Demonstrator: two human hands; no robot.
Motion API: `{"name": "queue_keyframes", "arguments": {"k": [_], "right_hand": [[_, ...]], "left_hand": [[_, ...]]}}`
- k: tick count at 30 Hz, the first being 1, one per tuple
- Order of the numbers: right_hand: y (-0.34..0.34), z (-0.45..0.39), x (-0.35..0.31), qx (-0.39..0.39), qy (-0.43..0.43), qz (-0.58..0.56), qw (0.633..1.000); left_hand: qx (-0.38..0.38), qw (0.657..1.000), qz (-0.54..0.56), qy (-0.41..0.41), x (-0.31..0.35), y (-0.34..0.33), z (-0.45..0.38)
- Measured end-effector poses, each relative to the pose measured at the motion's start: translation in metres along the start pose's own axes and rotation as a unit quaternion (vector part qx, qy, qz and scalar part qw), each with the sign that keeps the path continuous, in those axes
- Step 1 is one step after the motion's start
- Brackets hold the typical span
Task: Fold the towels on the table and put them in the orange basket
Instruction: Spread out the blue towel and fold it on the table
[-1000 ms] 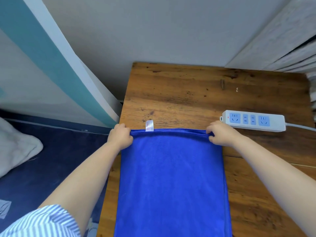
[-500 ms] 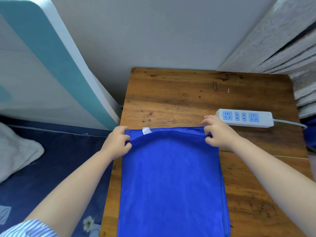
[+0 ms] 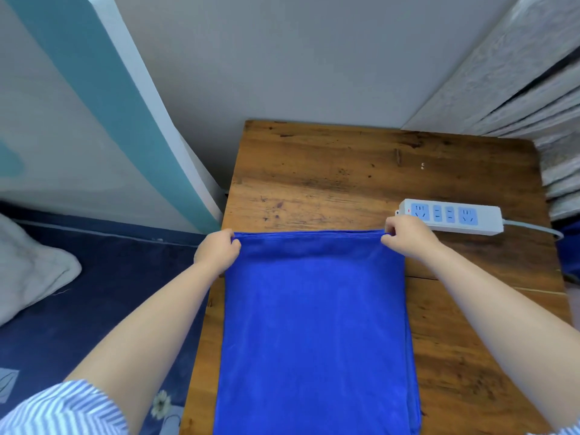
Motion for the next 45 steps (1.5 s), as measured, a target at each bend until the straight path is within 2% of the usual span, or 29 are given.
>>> {"name": "queue_keyframes", "arguments": {"k": [4, 7, 15, 23, 27, 30, 34, 37, 40, 43, 45], "right_hand": [[-0.012, -0.014, 0.001, -0.011, 0.038, 0.061, 0.997], [-0.019, -0.022, 0.001, -0.028, 0.055, 0.067, 0.996], [-0.026, -0.026, -0.001, -0.172, 0.078, 0.075, 0.979], [-0.007, -0.016, 0.001, -0.144, 0.096, 0.109, 0.979], [0.002, -0.005, 0.001, -0.110, 0.090, 0.119, 0.983], [0.010, 0.010, -0.003, -0.080, 0.093, 0.130, 0.984], [0.028, 0.031, -0.005, -0.033, 0.081, 0.124, 0.988], [0.041, 0.054, -0.010, -0.010, 0.098, 0.162, 0.982], [0.060, 0.096, -0.019, 0.048, 0.106, 0.197, 0.974], [0.092, 0.120, -0.027, 0.158, 0.087, 0.170, 0.969], [0.124, 0.141, -0.034, 0.258, 0.069, 0.126, 0.955]], "left_hand": [[0.002, 0.990, -0.135, -0.045, 0.015, -0.006, -0.016], [-0.004, 0.983, -0.169, -0.069, 0.018, -0.013, -0.025], [-0.068, 0.981, -0.147, -0.104, 0.019, -0.023, -0.036], [-0.031, 0.992, -0.049, -0.112, 0.016, 0.000, -0.026], [-0.019, 0.992, -0.050, -0.115, 0.012, 0.014, -0.016], [-0.008, 0.986, -0.078, -0.147, 0.016, 0.025, -0.002], [-0.002, 0.955, -0.193, -0.226, 0.023, 0.035, 0.020], [0.021, 0.943, -0.232, -0.239, 0.027, 0.050, 0.038], [0.070, 0.958, -0.175, -0.215, 0.026, 0.080, 0.067], [0.120, 0.979, -0.059, -0.155, 0.030, 0.110, 0.076], [0.159, 0.977, 0.036, -0.138, 0.039, 0.139, 0.086]]}}
Point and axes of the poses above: each hand's wrist, its own z-axis away from the middle knuckle, its own y-axis out of the back of the hand, x = y × z, the point moved 8 cm from there along -z, towards the middle knuckle, and after that the axes turned 14 degrees about x, right-handed, at the moved point
